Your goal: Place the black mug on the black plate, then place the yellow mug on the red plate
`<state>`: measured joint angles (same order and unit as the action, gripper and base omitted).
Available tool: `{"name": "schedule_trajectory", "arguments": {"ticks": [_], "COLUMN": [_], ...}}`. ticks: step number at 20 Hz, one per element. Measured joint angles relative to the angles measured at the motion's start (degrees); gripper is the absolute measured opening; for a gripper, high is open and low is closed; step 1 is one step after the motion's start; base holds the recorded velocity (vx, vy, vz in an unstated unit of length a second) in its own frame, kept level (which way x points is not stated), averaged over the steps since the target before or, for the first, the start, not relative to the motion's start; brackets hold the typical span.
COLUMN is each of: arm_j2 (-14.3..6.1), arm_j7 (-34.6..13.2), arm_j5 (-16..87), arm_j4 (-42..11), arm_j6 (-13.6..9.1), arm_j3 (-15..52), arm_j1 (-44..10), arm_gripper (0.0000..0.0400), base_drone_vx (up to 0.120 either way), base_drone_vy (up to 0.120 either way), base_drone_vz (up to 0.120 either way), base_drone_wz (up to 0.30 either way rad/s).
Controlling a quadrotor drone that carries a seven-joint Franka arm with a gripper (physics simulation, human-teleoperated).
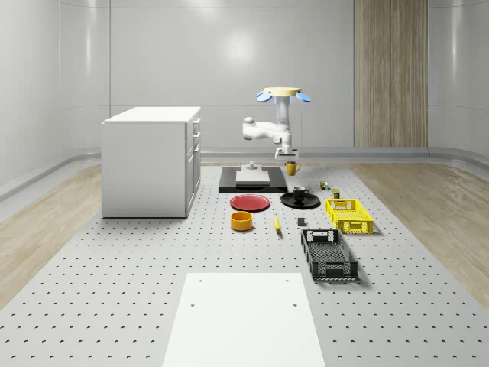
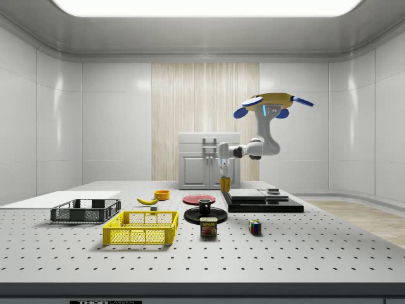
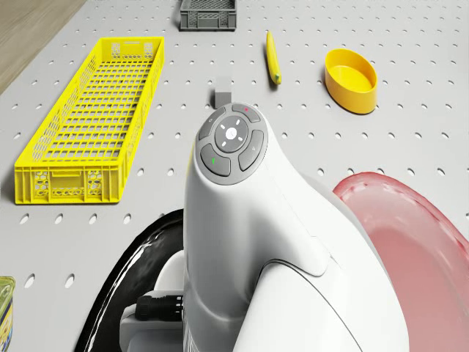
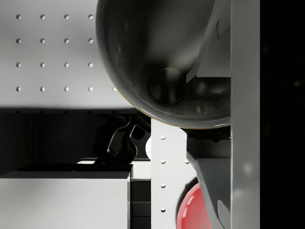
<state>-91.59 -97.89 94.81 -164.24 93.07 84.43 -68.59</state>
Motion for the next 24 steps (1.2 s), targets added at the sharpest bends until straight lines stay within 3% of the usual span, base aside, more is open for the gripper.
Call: {"name": "schedule_trajectory", "arguments": {"ticks": [24], "arm_j2": [-0.2], "arm_j7": [0.0], "arm_j5": [-0.1], "arm_j4": [0.0], "arm_j6": [0.2], "arm_j3": [0.0], "arm_j1": [0.0], "arm_gripper": [0.01], "base_drone_vx": [0.12], "base_drone_vy": [-0.12], "base_drone_vz": [0.0], "base_drone_wz": [0.0]}}
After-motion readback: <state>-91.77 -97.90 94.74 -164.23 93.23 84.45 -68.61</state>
